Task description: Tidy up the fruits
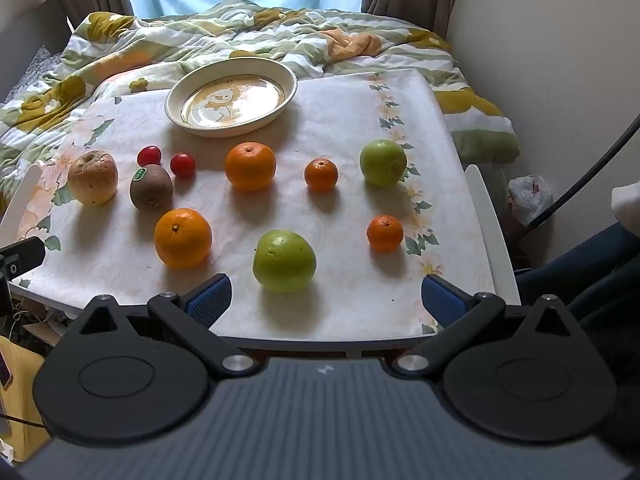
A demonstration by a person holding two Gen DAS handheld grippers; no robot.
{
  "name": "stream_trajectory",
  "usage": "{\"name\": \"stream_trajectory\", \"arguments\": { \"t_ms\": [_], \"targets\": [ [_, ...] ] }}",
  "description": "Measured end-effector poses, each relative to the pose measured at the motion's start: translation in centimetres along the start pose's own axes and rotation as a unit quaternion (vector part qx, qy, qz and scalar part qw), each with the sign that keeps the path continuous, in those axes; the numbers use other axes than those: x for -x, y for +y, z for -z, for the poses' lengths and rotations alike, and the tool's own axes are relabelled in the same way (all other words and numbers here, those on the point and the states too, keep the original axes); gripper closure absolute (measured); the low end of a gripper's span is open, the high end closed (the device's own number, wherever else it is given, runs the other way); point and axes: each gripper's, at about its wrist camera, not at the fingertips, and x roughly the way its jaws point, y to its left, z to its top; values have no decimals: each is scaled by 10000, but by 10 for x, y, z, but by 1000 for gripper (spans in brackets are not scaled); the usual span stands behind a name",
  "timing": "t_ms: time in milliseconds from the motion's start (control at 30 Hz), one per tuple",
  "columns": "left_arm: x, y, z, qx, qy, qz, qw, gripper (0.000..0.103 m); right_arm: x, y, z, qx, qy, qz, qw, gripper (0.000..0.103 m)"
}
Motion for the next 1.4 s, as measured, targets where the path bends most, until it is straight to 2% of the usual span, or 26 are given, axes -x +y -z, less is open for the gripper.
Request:
{"name": "stream_trajectory", "arguments": {
  "t_ms": [67, 100, 200, 1400],
  "targets": [
    [-3, 12, -5, 114, 65, 98, 9999, 0, 0, 0, 0, 2, 13, -6, 10000, 0],
    [0, 3, -4, 6, 6, -32, 10000, 0, 0, 0, 0, -2, 23, -11, 10000, 0],
    [7, -1, 1, -46, -125, -84, 9999, 0, 1, -1, 0, -10, 12, -21, 10000, 0],
    [-4, 3, -5, 202, 2, -35, 9998, 0, -1, 2, -2, 29, -8, -84, 10000, 0]
  ]
}}
